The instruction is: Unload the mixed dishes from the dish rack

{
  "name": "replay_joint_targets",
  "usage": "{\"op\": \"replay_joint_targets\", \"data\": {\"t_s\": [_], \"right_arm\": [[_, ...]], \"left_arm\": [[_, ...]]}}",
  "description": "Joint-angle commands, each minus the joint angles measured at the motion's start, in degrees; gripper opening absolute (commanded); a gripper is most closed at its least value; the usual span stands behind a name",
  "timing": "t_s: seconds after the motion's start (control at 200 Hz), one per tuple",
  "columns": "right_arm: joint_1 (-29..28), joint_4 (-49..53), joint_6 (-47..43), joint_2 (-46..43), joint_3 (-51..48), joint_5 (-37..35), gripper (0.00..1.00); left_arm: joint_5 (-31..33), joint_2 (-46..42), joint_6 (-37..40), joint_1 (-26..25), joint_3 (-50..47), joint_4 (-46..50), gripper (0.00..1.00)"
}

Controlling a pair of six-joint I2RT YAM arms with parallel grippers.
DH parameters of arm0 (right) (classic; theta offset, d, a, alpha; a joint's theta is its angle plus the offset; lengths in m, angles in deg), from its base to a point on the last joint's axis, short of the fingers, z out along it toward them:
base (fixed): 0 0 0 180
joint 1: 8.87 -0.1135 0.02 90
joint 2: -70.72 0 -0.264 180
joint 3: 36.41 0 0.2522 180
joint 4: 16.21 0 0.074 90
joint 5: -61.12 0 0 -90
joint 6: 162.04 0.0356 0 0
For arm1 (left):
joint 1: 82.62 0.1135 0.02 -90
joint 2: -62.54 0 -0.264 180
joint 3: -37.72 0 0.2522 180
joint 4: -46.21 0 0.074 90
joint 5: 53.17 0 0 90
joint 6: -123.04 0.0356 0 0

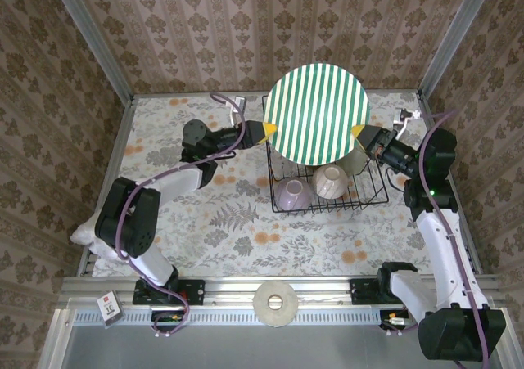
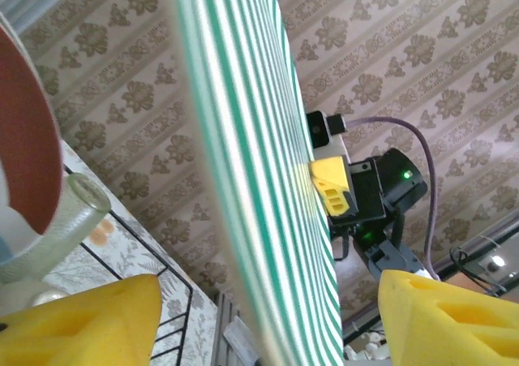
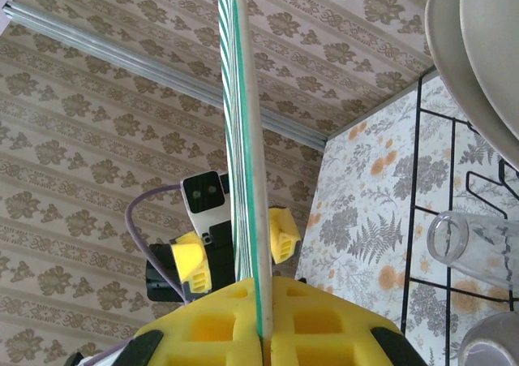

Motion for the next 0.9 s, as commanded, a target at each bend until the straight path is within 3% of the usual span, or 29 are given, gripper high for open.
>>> {"op": "replay_joint_targets", "data": {"t_s": [0.0, 0.085, 0.215, 0.365, 0.715, 0.755, 0.78, 0.875, 0.895], "right_arm": [[0.0, -4.9, 0.9, -0.3, -0.1, 2.2, 0.0], [-0.1, -4.7, 0.5, -0.3, -0.2, 2.2, 0.0], [-0.2, -4.9, 0.3, -0.3, -0.6, 2.1, 0.0], [-0.5, -5.7, 0.4, -0.1, -1.0, 2.2, 0.0], [-1.2, -5.9, -0.3, -0.6, -0.7, 2.5, 0.0], [-1.2, -5.3, -0.9, -0.9, -0.7, 2.3, 0.11], [-1.2, -5.3, -1.2, -1.2, -0.8, 2.1, 0.23], [-1.3, -6.2, -2.1, -2.8, -1.8, 1.7, 0.84], [-1.3, -6.3, -2.1, -3.2, -2.0, 1.6, 0.9]], "left_arm": [[0.7, 0.2, -1.3, -0.8, 2.2, -1.8, 0.56], [1.8, 0.2, -2.5, -0.9, 2.1, -1.7, 0.39], [4.9, 0.1, -5.0, -1.1, 1.3, -1.2, 0.25], [8.0, -0.6, -6.1, -2.2, 0.5, 0.4, 0.0], [11.9, -1.2, -6.8, -3.7, -0.7, -0.8, 0.0], [12.2, -1.2, -7.2, -3.6, -0.6, -1.2, 0.0], [12.3, -1.2, -7.3, -3.6, -0.5, -1.4, 0.0], [13.0, -1.1, -8.0, -3.6, -0.2, -2.5, 0.0], [13.2, -1.0, -8.2, -3.6, 0.0, -2.7, 0.0]]}}
